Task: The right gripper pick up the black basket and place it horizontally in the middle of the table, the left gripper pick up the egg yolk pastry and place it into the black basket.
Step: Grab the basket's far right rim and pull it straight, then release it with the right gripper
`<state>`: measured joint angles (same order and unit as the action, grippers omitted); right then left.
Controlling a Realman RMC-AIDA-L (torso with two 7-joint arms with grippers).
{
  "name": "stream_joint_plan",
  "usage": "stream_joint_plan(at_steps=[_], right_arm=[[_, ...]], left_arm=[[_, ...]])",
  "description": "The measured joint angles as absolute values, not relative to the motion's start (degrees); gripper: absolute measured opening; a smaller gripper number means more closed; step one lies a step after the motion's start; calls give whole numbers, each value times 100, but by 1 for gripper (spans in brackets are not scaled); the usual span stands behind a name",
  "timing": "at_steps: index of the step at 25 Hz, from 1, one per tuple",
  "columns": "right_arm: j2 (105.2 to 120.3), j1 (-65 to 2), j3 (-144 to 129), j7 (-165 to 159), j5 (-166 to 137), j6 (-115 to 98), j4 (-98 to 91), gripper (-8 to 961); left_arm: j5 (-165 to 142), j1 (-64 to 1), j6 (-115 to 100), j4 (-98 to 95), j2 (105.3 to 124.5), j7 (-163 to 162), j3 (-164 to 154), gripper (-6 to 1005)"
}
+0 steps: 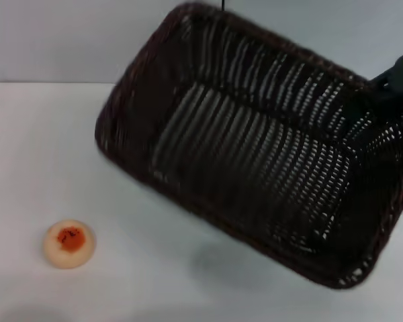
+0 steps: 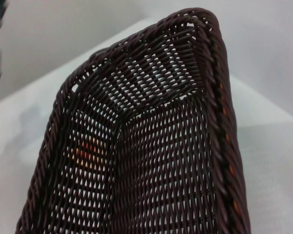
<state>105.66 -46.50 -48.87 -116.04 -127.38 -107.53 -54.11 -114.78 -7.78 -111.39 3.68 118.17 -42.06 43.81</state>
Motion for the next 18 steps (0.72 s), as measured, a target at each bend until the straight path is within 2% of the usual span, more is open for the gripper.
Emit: stream_joint_plan(at_steps=[5,8,14,18], right_arm=[[10605,-4837,-5312,-10872,-12770,-10828,-5376,155],[10677,-4883,-5479,-10544,-12825,-10827,-5370,155],[10923,-5032,-5590,-10217,-13444,-10651,-5365,168],[10981,-5073,-5562,-10013,-13537,-10625,-5359,178]], left_arm=[[-11478,-799,-11149,369,11828,-4243,4335,800],[-11479,-812,-11151,363,11817,-4372,4296,800],[-11478,-844,-11131,316,11812,-4499,4288,800],[-11478,-867,-11123,314,11812,-4500,4236,800]])
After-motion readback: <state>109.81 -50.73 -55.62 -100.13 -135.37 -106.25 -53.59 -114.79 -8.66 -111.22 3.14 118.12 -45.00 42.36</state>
